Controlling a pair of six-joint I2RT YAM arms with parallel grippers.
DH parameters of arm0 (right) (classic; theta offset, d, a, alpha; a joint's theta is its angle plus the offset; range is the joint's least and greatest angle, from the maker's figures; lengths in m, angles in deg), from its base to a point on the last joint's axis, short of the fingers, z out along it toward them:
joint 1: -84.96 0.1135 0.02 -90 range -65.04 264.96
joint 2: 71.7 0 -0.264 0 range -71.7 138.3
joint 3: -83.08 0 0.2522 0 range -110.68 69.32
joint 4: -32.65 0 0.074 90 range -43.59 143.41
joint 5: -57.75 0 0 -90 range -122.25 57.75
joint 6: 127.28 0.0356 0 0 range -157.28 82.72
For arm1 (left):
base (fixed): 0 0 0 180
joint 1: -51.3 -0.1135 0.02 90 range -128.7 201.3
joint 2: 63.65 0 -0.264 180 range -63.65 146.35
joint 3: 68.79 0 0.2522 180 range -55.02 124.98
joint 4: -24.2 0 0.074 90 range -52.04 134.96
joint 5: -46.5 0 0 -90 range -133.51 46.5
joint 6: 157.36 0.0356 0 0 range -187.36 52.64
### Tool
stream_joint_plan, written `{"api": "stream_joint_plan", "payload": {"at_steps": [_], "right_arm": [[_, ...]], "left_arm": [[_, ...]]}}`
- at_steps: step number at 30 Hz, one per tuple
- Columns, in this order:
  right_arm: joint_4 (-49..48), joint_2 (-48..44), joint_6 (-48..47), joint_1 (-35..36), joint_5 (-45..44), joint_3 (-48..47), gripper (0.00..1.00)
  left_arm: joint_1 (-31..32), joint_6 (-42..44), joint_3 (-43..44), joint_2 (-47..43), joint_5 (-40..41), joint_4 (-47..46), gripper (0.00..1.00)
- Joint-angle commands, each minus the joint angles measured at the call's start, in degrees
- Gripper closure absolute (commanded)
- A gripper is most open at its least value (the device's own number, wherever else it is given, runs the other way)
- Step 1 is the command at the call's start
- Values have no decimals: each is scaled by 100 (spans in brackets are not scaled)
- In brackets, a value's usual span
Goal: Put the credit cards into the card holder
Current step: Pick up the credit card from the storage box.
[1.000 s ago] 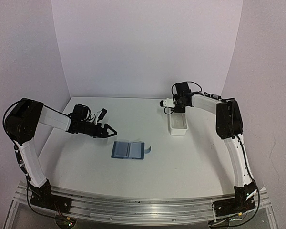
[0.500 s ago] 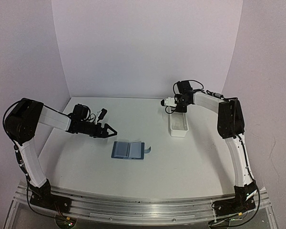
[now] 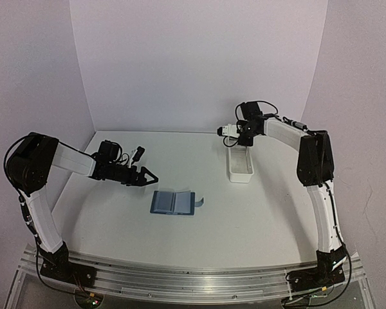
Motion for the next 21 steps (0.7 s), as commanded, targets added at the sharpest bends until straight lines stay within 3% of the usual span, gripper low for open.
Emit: {"api": "stream_joint_plan", "payload": {"at_steps": [1, 18, 21], "right_arm": [[-70, -267, 116, 0, 166, -193, 100], [231, -24, 133, -11, 283, -322, 100], [228, 25, 152, -12, 267, -296, 96]], "left_arm": [[-39, -25, -27, -179, -108, -86, 4], [-33, -37, -46, -202, -102, -64, 4], [-39, -22, -62, -222, -81, 5, 4]]}}
